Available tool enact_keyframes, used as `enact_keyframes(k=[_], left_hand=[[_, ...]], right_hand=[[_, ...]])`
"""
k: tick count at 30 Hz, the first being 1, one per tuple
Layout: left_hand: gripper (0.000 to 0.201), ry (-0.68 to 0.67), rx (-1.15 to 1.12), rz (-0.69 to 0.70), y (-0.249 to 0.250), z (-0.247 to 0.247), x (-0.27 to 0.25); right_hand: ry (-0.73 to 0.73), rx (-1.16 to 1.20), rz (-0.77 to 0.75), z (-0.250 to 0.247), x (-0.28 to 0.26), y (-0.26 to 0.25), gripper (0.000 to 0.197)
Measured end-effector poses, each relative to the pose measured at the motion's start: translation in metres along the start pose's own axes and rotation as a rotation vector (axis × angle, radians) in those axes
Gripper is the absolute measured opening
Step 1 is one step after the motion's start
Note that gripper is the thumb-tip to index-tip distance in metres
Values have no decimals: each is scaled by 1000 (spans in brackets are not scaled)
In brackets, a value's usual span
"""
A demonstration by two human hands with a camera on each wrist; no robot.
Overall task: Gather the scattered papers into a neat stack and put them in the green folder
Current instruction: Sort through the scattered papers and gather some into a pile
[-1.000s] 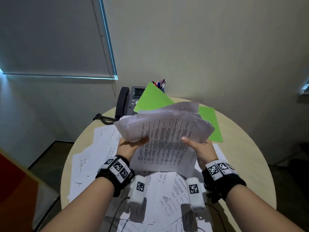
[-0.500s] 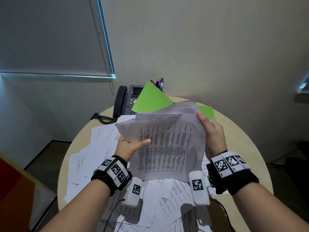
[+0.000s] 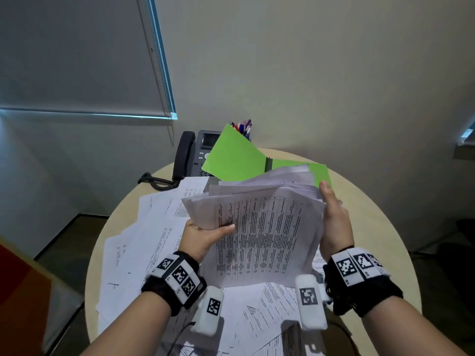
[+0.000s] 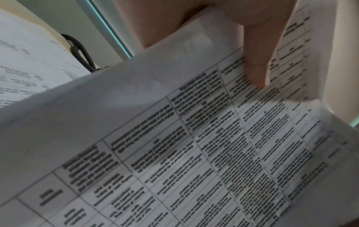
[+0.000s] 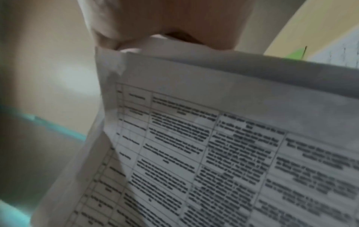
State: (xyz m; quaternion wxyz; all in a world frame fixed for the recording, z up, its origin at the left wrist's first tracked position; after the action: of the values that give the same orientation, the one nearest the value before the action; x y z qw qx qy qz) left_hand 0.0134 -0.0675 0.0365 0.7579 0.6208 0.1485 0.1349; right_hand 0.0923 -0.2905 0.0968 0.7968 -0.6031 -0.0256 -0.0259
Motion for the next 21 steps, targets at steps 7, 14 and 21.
enact_keyframes(k=[7,14,21], left_hand=[[57,2,7,23,1,1,-3],[54,-59,-8,23,2,0,-5],[31,21,-11,-19,-6,0,5]], right_hand=[[-82,-272,-452,7,0,-44,26],[-137,-433,-243,-2,31,-33,24],[-344,150,-40,-43,18,7,74]])
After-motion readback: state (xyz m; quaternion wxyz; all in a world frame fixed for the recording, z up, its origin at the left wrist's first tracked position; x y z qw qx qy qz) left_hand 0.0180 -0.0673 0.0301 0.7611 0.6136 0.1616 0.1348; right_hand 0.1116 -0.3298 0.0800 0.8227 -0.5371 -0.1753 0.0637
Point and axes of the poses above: each hand's wrist, its own x-axis towards the middle knuckle, its own z-axis out of the palm, y = z × x, the point moved 1 cm from there along x, towards the middle knuckle, and after that the axes turned 6 degrees about -z, right-handed, at the moved point
